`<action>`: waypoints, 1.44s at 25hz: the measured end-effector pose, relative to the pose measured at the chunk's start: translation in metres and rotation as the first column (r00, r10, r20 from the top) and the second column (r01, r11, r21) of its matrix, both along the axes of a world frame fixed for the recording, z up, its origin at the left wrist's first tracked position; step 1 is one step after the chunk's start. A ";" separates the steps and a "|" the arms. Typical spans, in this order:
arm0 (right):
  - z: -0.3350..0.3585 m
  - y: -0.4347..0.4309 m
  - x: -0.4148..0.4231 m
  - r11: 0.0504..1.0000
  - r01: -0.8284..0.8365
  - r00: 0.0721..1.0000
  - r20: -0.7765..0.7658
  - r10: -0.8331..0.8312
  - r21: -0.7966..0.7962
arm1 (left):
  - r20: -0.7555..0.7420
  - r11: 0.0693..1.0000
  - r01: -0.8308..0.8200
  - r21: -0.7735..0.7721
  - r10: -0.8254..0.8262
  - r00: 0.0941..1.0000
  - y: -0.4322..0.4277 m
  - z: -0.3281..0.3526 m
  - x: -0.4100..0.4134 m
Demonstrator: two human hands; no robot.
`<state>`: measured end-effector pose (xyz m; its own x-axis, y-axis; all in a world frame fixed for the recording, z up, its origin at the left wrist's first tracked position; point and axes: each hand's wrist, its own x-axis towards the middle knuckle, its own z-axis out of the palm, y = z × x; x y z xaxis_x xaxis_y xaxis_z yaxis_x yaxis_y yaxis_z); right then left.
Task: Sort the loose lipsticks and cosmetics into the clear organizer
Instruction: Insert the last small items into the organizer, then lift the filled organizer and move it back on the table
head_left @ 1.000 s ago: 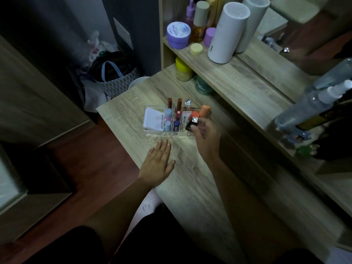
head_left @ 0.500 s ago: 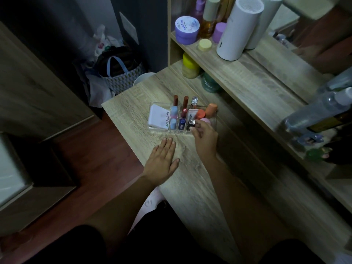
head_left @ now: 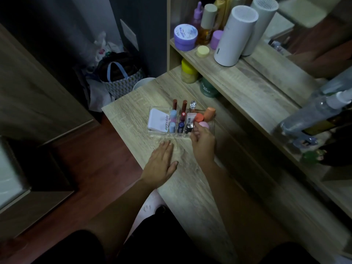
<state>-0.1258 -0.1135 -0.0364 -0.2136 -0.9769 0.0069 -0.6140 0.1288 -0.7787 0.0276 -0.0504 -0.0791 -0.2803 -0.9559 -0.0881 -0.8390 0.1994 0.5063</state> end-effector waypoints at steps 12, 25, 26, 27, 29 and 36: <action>-0.020 -0.002 -0.044 0.980 -0.065 0.984 0.172 0.032 0.188 | -0.395 0.915 -0.338 0.218 0.400 0.827 -0.079 0.026 0.057; -0.009 -0.002 -0.044 0.975 0.000 0.974 0.223 -0.051 0.224 | -0.370 0.973 -0.224 0.062 0.230 0.900 -0.100 0.024 0.053; -0.006 0.004 -0.044 0.978 0.026 0.977 0.203 -0.069 0.208 | -0.354 0.977 -0.203 0.064 0.213 0.911 -0.099 0.026 0.053; -0.003 0.011 -0.044 0.977 0.060 0.977 0.190 -0.100 0.203 | -0.340 0.980 -0.184 0.072 0.197 0.919 -0.099 0.029 0.052; 0.003 0.025 -0.045 0.974 0.125 0.972 0.176 -0.158 0.187 | -0.335 0.986 -0.142 0.090 0.164 0.928 -0.097 0.035 0.049; 0.028 0.097 -0.068 0.933 0.296 0.915 0.221 -0.339 0.205 | -0.400 0.986 0.098 0.135 -0.036 0.916 -0.079 0.047 0.011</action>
<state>-0.1933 -0.0169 -0.0084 -0.4863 -0.8399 -0.2410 -0.3089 0.4232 -0.8517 0.0383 -0.1291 -0.0324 -0.3849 -0.9179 -0.0970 -0.5515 0.1444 0.8216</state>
